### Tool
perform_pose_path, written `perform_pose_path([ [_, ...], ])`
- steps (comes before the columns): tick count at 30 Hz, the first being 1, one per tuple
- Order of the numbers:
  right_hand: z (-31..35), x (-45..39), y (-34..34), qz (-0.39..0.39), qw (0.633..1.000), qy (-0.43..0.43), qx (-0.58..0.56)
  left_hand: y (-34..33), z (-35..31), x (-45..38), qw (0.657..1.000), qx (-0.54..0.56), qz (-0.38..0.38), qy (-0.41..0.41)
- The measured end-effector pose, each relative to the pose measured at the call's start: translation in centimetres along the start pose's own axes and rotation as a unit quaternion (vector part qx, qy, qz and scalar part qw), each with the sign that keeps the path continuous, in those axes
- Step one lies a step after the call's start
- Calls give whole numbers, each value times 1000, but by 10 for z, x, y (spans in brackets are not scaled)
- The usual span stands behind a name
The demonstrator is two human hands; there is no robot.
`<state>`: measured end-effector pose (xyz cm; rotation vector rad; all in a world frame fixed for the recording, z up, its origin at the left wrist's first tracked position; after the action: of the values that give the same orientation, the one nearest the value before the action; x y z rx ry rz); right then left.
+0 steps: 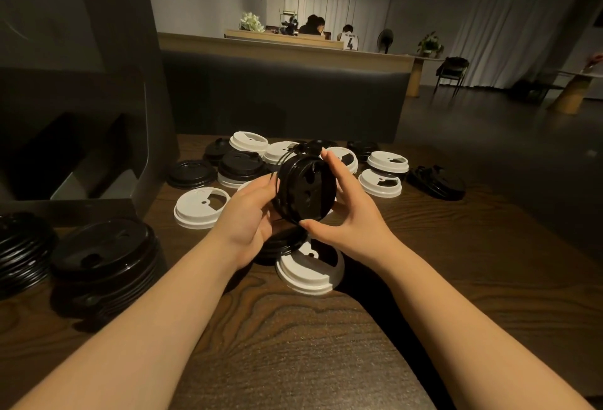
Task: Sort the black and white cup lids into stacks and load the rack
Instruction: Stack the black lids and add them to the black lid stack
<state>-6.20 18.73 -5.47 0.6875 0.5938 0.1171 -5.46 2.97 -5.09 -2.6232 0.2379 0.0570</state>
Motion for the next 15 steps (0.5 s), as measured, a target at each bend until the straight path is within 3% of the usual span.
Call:
perform_pose_path([
  [8,2,-1,0,-50,997,37,38,0,6,0,995,95,-22,29],
  [15,0,0,-3,-65,998,-1,7,-3,6,2,995,96,-8,23],
])
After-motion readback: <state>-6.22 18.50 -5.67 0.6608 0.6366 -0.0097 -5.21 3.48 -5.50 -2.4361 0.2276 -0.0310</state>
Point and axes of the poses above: each hand's wrist, its own x-axis away from the middle knuckle, its own y-axis out of the back of the hand, z = x × y, the point moved 3 cm from there along -x, towards the middle knuckle, and after that the axes turned 10 degrees about x, right-handed, at the moved point
